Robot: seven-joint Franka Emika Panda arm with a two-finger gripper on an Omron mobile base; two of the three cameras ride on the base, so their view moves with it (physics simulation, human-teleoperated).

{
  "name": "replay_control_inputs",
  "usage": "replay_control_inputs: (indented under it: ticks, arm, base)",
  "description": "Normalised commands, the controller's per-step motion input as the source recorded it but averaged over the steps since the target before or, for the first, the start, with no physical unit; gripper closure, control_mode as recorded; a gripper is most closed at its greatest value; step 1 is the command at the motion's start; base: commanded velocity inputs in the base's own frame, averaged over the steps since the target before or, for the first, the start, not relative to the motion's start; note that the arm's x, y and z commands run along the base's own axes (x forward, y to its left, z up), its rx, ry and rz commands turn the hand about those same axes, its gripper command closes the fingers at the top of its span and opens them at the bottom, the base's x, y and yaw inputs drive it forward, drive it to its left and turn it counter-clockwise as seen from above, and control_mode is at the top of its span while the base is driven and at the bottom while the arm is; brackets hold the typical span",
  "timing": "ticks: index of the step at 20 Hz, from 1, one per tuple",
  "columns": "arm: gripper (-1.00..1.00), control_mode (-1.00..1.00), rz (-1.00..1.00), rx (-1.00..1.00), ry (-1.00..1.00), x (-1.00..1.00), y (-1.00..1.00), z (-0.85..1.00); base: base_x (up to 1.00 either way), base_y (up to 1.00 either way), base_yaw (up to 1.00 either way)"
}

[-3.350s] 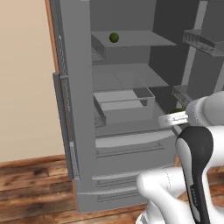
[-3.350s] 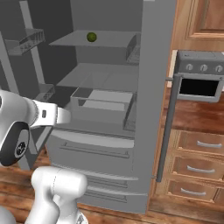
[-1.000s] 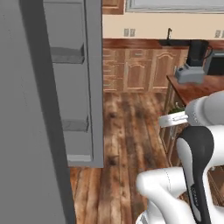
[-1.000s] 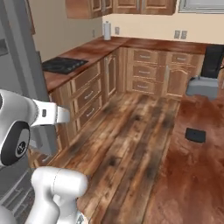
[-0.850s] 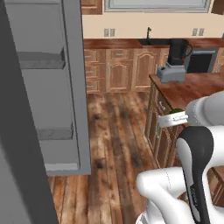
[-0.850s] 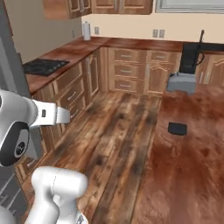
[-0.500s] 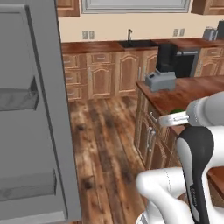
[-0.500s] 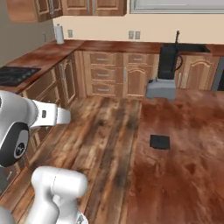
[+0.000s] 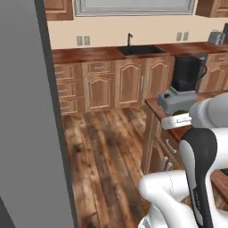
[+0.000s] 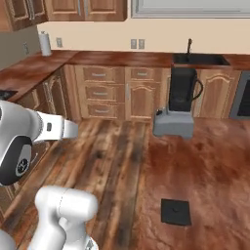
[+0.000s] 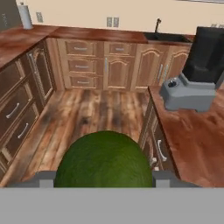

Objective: Grab the limes from the fridge, place them in the blender, close the lid, and turn on the blender to create a marinade.

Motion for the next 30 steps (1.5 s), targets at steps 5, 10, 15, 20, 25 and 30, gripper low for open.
replay_control_inputs:
  ticks: [5,10,15,20,25,30]
  arm:
    - [1.00,1.00,0.00,0.00,0.00,0.00,0.00,0.00]
    - [1.00,1.00,0.00,0.00,0.00,0.00,0.00,0.00]
    - [1.00,1.00,0.00,0.00,0.00,0.00,0.00,0.00]
    - [1.00,1.00,0.00,0.00,0.00,0.00,0.00,0.00]
    - [1.00,1.00,0.00,0.00,0.00,0.00,0.00,0.00]
    - [1.00,1.00,0.00,0.00,0.00,0.00,0.00,0.00]
  base:
    - [1.00,-0.02,-0.19]
    - [0.88,0.00,-0.46]
    - [0.33,0.16,-0.73]
    - [0.00,0.19,-0.89]
    - [0.00,0.10,-0.92]
    - [0.00,0.04,-0.93]
